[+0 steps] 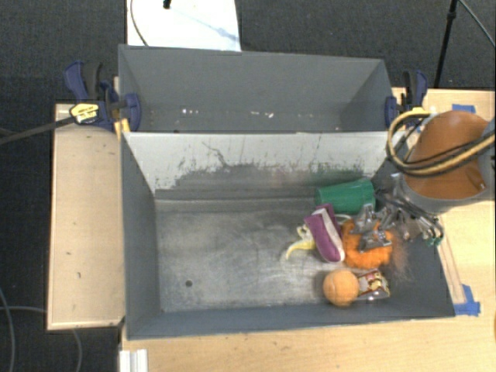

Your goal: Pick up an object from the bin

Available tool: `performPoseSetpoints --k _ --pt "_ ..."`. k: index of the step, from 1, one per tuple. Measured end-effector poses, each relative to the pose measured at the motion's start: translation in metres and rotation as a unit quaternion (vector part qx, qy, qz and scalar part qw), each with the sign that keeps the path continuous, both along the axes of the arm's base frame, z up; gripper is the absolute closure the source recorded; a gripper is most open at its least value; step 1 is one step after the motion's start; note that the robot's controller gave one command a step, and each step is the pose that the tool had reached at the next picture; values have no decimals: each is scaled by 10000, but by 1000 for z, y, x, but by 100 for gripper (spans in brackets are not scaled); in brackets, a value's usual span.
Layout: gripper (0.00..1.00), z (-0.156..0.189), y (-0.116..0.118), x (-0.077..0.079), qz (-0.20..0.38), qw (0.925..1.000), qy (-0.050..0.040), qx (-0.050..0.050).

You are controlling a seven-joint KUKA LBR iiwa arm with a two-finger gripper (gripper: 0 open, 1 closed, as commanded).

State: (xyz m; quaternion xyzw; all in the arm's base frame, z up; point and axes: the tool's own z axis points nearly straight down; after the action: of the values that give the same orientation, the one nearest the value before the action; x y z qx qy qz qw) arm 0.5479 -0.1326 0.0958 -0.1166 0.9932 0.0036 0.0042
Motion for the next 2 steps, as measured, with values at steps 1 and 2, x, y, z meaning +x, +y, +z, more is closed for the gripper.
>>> performPoseSetpoints --k 1,2 --pt "100 43 12 -3 -24 10000 42 -29" --pt "100 71 9 4 -48 10000 -3 -42"
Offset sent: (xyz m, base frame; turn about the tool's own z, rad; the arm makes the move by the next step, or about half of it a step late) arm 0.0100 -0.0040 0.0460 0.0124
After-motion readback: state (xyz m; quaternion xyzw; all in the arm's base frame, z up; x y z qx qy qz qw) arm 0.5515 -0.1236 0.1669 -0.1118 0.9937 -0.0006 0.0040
